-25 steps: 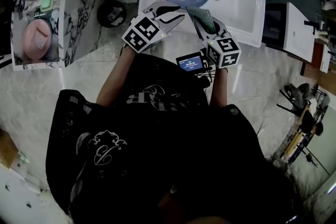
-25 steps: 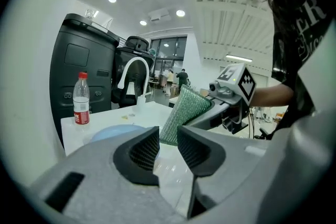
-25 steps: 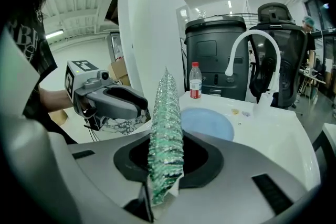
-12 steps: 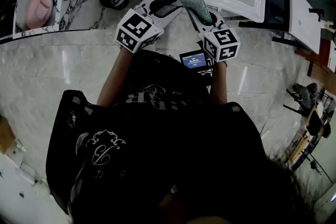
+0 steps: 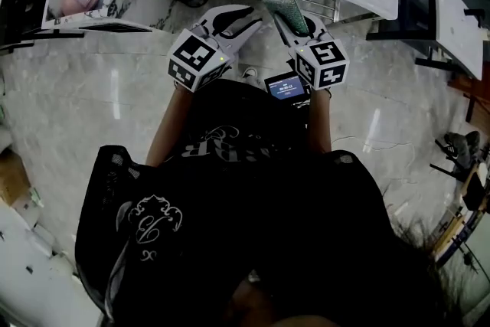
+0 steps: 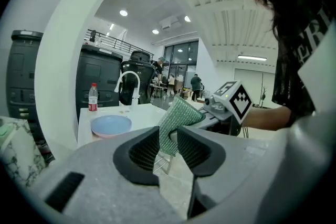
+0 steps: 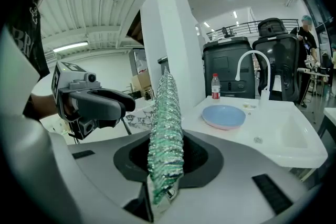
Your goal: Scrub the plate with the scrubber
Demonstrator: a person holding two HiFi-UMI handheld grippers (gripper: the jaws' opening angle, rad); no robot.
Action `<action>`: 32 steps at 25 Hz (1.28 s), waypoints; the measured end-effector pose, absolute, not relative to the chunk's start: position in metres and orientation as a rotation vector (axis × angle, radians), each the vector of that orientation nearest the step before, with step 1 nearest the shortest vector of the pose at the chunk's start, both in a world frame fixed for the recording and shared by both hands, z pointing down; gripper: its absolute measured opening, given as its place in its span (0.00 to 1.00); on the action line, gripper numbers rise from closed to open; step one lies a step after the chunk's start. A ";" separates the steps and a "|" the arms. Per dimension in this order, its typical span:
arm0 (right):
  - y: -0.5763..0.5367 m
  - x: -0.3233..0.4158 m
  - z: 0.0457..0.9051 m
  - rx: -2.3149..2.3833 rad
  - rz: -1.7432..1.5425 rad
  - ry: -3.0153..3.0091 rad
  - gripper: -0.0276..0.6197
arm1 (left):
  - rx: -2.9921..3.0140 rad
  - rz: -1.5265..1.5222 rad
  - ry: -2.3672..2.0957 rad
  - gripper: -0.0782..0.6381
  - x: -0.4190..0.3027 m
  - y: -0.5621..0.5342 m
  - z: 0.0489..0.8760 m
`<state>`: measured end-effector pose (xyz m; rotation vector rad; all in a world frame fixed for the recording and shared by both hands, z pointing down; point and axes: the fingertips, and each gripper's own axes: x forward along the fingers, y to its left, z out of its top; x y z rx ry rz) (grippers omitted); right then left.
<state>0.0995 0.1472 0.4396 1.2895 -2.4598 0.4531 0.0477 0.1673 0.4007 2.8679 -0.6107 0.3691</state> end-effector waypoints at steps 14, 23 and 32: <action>0.159 0.051 0.434 1.390 0.519 -2.449 0.18 | 2.886 0.425 -0.542 0.27 -0.006 0.185 0.400; 0.164 -0.004 0.431 1.489 0.540 -2.410 0.18 | 2.923 0.410 -0.440 0.27 -0.060 0.186 0.395; 0.170 -0.021 0.429 1.559 0.550 -2.365 0.18 | 2.933 0.414 -0.369 0.27 -0.082 0.188 0.397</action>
